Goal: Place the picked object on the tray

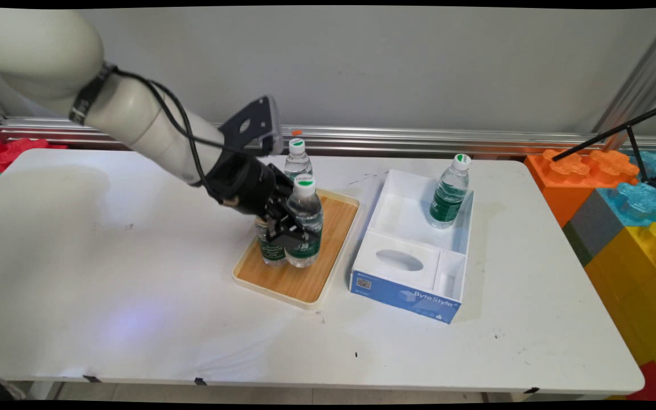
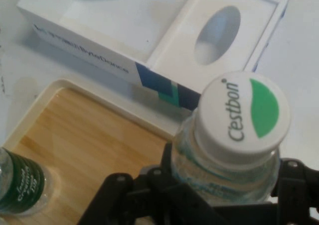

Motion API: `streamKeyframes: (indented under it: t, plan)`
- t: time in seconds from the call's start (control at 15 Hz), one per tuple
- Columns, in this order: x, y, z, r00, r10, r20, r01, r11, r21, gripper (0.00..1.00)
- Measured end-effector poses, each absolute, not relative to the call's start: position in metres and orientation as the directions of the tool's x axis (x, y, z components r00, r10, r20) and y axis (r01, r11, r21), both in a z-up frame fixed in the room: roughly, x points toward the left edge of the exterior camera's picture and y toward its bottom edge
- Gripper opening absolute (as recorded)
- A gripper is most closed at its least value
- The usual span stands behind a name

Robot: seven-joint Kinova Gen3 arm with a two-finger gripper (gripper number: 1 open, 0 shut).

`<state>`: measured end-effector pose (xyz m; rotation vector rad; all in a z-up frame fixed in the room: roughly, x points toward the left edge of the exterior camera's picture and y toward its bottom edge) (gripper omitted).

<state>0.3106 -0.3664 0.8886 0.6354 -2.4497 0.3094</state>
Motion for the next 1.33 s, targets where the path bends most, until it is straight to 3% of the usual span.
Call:
streamKeyframes:
  t: [0.47, 1.33]
  plan:
    - [0.301, -0.36, 0.849, -0.731, -0.354, 0.582, -0.491, 0.867, -0.089, 0.0]
    - [0.28, -0.348, 0.823, -0.739, -0.361, 0.569, -0.516, 0.846, -0.133, 0.0]
